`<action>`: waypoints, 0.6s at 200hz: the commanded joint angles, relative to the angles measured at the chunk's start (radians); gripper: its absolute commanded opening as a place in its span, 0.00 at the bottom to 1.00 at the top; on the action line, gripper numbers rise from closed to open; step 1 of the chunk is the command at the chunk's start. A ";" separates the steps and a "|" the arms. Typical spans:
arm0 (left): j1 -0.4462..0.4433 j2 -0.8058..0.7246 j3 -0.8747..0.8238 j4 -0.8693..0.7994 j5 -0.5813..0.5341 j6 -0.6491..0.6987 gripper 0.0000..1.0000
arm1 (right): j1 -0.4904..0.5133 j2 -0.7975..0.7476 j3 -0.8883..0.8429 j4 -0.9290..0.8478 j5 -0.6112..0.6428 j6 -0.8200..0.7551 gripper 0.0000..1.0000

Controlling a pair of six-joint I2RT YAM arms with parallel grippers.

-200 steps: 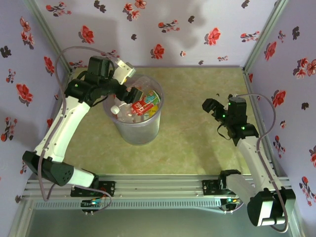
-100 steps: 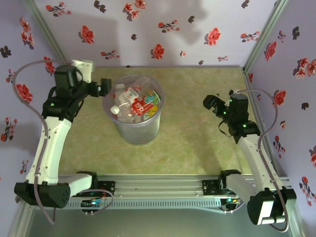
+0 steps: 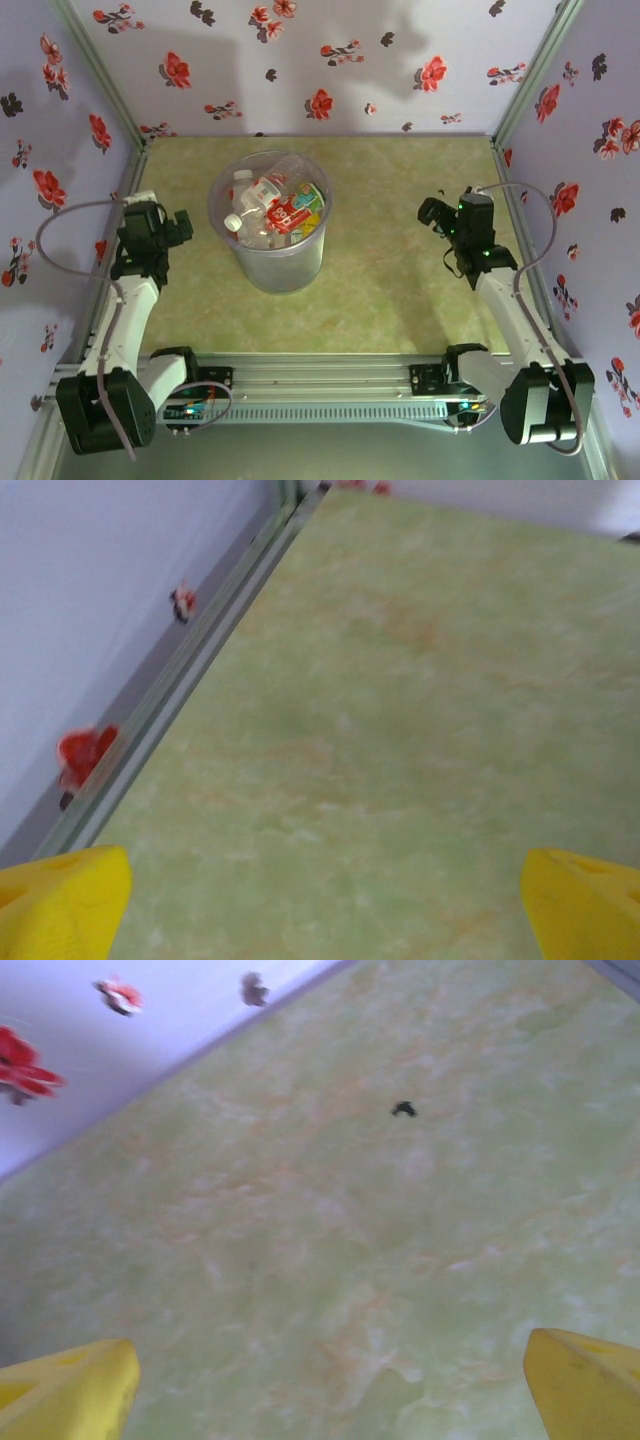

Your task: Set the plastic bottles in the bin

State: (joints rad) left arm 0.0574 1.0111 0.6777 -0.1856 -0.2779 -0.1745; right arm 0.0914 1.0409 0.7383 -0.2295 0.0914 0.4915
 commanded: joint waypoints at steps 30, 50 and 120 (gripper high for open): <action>0.008 0.146 -0.171 0.437 -0.099 -0.046 1.00 | -0.001 0.099 -0.116 0.182 0.205 -0.087 0.99; 0.008 0.209 -0.203 0.546 -0.044 -0.039 1.00 | 0.002 0.136 -0.166 0.283 0.237 -0.108 0.99; 0.004 0.399 -0.217 0.808 0.022 0.005 1.00 | 0.018 0.235 -0.211 0.513 0.410 -0.319 0.99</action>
State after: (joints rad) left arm 0.0586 1.3731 0.4530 0.4622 -0.2783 -0.2020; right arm 0.1028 1.2289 0.5800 0.1196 0.3920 0.2878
